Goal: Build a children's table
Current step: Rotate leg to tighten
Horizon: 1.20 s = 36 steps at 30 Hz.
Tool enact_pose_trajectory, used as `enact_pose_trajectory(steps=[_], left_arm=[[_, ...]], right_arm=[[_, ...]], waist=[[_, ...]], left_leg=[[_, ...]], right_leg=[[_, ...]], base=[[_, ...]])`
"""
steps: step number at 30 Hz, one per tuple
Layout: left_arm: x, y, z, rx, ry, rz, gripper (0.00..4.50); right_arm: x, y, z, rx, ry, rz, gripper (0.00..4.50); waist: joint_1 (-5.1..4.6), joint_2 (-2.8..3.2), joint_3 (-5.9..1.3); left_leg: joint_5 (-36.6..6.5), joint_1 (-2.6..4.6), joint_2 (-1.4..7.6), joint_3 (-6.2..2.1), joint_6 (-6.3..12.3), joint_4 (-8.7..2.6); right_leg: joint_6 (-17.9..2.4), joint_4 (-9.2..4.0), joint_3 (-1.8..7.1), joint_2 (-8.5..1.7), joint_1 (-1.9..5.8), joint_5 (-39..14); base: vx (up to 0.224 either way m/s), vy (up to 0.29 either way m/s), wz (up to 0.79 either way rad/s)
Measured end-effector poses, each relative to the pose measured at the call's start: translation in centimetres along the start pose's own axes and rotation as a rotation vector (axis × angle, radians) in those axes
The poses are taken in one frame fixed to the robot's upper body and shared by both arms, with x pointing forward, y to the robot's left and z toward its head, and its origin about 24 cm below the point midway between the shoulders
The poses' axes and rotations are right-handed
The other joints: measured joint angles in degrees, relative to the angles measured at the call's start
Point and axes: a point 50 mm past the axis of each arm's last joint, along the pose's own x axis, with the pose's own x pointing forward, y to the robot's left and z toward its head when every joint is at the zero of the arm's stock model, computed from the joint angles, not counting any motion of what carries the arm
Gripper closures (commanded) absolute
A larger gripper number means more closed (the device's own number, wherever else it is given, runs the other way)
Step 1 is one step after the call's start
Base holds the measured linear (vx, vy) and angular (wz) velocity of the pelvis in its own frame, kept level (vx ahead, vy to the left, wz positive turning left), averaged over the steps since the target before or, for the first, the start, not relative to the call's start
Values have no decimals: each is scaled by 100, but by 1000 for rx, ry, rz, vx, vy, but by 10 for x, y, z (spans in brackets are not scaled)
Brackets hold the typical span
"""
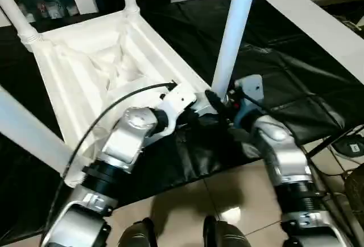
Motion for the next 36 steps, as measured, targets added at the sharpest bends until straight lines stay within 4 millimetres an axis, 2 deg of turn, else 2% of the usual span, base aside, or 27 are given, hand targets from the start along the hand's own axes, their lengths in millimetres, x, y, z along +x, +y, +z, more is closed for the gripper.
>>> enact_pose_trajectory(steps=[4,5,6,9,14,20,22,25,26,27,31,32,35,36], left_arm=[[-10,6,-5,44,-13,-53,450],[-15,10,-8,64,-12,-66,450],[-18,12,-11,76,-14,-79,450],[-28,17,-16,114,-17,-136,450],[-42,19,-25,173,-6,-267,450],[-49,14,-29,204,3,-407,450],[-49,13,-30,212,3,-434,450],[-51,12,-31,213,7,-478,450],[-52,11,-32,212,8,-488,450],[-52,11,-32,211,10,-500,450],[-51,10,-31,220,15,-528,450],[-51,10,-31,224,15,-534,450],[-51,10,-31,229,18,-550,450],[-51,10,-31,232,17,-554,450]], right_arm=[[-11,-11,3,-43,3,119,82],[-16,-15,5,-58,11,166,56],[-19,-17,5,-72,20,202,53],[-27,-19,6,-99,60,330,53],[-37,-19,7,-112,109,531,53],[-40,-18,13,-147,150,708,53],[-40,-16,15,-151,160,759,90],[-42,-16,12,-142,185,815,110],[-42,-16,11,-141,187,824,110],[-42,-16,12,-142,191,843,134],[-41,-16,14,-153,207,888,144],[-42,-16,13,-151,211,898,163],[-41,-17,13,-148,219,917,174],[-41,-16,14,-150,221,925,196]], waist=[[27,7,0],[47,10,-2],[59,11,-3],[87,11,-3],[210,11,-3],[306,9,-3],[334,6,-4],[388,2,-5],[393,2,-5],[392,0,-4],[394,-2,-4],[393,-3,-3],[392,-3,-3],[392,-3,-3]], left_leg=[[1,-2,21,0,-1,-12],[1,-2,30,0,-1,-15],[1,-2,36,0,-2,-14],[1,-5,45,1,-1,-10],[0,-6,44,7,-3,14],[0,-6,42,38,-4,41],[-1,-6,42,47,-3,55],[-1,-6,43,48,-2,65],[-1,-6,43,50,-2,69],[-1,-6,44,50,-2,79],[-1,-6,50,49,-3,92],[-1,-6,50,49,-3,93],[-1,-6,50,49,-3,97],[-1,-7,50,49,-3,98]], right_leg=[[-25,15,-15,14,-15,26],[-23,16,-18,21,-16,24],[-20,16,-20,26,-15,22],[-21,15,-21,34,-15,21],[-30,15,-16,27,-5,25],[-38,28,-5,9,7,30],[-37,45,1,2,5,30],[-35,59,1,0,4,29],[-33,66,2,-1,2,28],[-27,79,4,-2,-1,24],[8,91,2,-2,1,2],[8,91,2,-2,1,2],[8,91,3,-2,4,2],[8,91,4,-2,4,2]], base=[[0,0,0],[0,0,0],[0,0,0],[0,0,0],[0,0,0],[0,0,0],[0,0,0],[0,0,0],[0,0,0],[0,0,0],[0,0,0],[0,0,0],[0,0,0],[0,0,0]])
